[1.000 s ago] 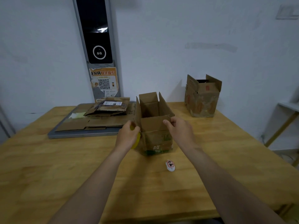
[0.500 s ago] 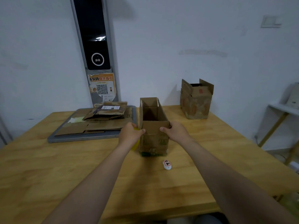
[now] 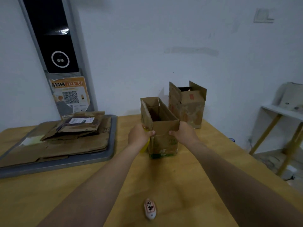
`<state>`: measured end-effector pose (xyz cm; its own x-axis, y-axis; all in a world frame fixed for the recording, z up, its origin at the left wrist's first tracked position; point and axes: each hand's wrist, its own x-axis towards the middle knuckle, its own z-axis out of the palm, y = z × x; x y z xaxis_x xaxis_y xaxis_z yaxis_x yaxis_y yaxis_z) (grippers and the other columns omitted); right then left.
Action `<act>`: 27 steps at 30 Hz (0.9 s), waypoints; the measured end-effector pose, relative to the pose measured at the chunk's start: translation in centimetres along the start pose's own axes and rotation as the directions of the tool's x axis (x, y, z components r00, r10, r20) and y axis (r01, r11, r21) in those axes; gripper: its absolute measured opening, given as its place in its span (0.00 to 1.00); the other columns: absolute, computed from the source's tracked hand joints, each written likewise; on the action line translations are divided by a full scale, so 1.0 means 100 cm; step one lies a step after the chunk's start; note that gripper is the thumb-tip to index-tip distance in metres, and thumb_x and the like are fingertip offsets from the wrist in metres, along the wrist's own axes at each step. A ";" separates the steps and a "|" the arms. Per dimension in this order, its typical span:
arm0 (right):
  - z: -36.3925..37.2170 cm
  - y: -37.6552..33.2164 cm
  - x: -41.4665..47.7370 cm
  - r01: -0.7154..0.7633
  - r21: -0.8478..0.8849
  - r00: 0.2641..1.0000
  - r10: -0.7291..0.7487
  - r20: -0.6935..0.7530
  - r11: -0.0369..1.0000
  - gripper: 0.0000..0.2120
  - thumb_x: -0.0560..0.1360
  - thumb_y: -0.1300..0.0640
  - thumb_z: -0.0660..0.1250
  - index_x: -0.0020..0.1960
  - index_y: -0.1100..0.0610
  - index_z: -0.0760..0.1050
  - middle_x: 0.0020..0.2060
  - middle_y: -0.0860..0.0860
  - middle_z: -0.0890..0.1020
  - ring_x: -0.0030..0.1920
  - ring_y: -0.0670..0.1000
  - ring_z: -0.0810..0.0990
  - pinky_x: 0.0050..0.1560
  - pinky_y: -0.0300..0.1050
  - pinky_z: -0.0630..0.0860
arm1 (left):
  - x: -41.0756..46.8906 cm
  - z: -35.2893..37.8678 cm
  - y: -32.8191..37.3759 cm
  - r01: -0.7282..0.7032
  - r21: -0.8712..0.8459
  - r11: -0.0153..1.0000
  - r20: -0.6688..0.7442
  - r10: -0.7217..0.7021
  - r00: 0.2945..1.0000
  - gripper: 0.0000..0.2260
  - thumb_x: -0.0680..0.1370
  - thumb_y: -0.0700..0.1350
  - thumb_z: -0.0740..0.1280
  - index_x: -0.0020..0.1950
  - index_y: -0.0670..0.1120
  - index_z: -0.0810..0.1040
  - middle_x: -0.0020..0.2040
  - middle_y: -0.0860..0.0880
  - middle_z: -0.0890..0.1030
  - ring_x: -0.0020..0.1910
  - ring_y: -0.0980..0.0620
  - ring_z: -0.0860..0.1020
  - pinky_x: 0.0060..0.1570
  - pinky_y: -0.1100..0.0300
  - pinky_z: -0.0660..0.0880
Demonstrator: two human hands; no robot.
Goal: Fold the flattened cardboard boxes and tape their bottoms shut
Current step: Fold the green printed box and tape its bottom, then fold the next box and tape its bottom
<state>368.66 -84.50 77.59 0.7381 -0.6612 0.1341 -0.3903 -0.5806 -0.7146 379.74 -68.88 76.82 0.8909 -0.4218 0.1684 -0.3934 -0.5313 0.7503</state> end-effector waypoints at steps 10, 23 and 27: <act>0.022 0.023 0.119 0.027 -0.064 0.994 -0.034 -0.106 0.998 0.19 0.77 0.52 0.74 0.63 0.59 0.74 0.59 0.58 0.81 0.62 0.62 0.80 0.63 0.58 0.77 | 0.119 0.063 0.000 0.033 -0.026 0.999 -0.070 -0.035 0.997 0.22 0.76 0.55 0.75 0.65 0.45 0.79 0.61 0.46 0.82 0.61 0.44 0.79 0.49 0.57 0.71; 0.021 0.012 0.140 0.052 -0.110 0.998 -0.056 -0.028 0.993 0.31 0.74 0.54 0.76 0.72 0.58 0.65 0.64 0.58 0.76 0.66 0.63 0.76 0.66 0.59 0.75 | 0.141 0.053 0.002 -0.068 0.022 0.997 -0.068 0.069 0.995 0.27 0.73 0.55 0.79 0.67 0.47 0.73 0.58 0.46 0.81 0.52 0.46 0.83 0.52 0.47 0.81; 0.010 -0.002 0.111 0.057 -0.253 0.998 -0.052 0.028 0.966 0.29 0.76 0.53 0.74 0.71 0.59 0.67 0.63 0.58 0.76 0.64 0.62 0.76 0.63 0.56 0.75 | 0.112 0.020 -0.003 -0.140 0.095 0.986 -0.007 0.141 0.990 0.25 0.75 0.52 0.78 0.65 0.48 0.72 0.57 0.46 0.80 0.49 0.44 0.84 0.51 0.45 0.82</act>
<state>377.46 -91.20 78.50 0.7724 -0.6167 0.1518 -0.4739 -0.7188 -0.5088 389.41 -74.96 77.23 0.8281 -0.4874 0.2771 -0.5339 -0.5347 0.6551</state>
